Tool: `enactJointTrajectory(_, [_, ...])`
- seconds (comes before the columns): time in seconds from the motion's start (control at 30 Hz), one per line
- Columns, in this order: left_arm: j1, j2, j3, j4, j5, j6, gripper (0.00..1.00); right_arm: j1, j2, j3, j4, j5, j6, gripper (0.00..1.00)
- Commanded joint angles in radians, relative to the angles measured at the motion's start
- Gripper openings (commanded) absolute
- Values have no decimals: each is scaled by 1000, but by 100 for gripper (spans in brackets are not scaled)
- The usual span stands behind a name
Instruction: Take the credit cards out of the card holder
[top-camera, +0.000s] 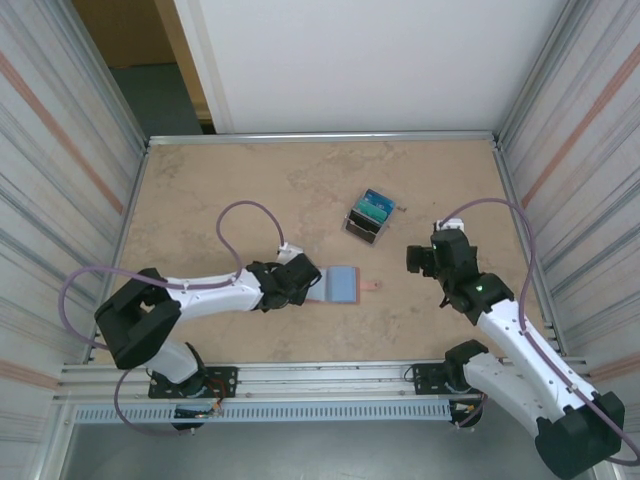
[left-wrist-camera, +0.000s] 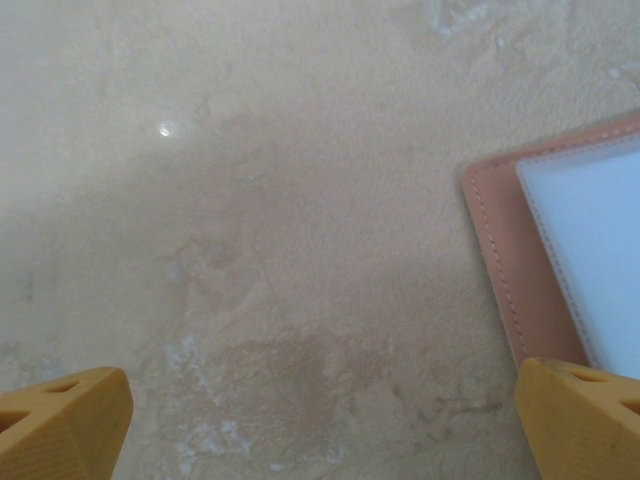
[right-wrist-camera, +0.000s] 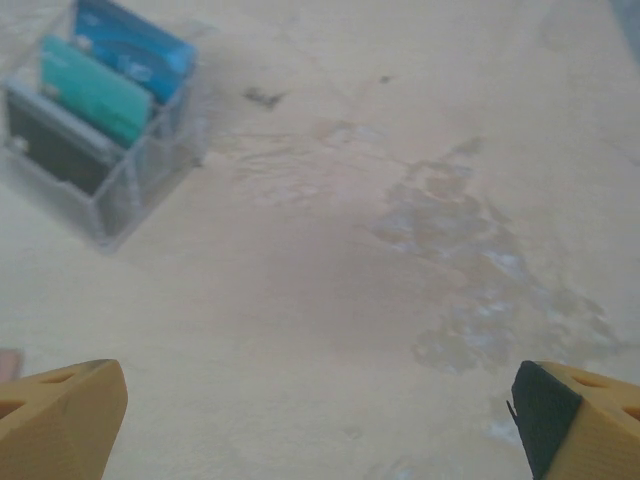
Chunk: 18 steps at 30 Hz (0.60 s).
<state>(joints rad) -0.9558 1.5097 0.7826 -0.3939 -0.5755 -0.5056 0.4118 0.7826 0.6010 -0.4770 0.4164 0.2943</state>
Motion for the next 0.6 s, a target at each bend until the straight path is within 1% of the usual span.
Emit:
enactJointTrajectory(0.0, [0, -68, -19, -33, -107, -33, 99, -7, -57, -60, 78, 185, 83, 99])
enactJointTrajectory(0.1, [26, -125, -45, -45, -156, -34, 99, -12, -118, -133, 156, 217, 48, 99])
enactJointTrajectory(0.2, [79, -209, -85, -30, -183, -25, 99, -13, -188, -232, 303, 179, -83, 99])
enactJointTrajectory(0.27, [125, -276, -120, 6, -197, 4, 99, -18, -232, -287, 385, 160, -123, 99])
enactJointTrajectory(0.3, [146, -310, -138, 20, -206, 15, 99, -27, -250, -302, 406, 145, -134, 99])
enactJointTrajectory(0.37, [207, -395, -175, 68, -222, 63, 99, -56, -274, -317, 422, 165, -102, 99])
enactJointTrajectory(0.43, [262, -477, -221, 134, -244, 122, 99, -99, -281, -322, 433, 134, -99, 98])
enactJointTrajectory(0.47, [303, -529, -242, 156, -242, 120, 99, -123, -281, -323, 448, 104, -102, 99])
enactJointTrajectory(0.57, [416, -677, -326, 305, -163, 222, 99, -170, -262, -342, 517, 25, -116, 99])
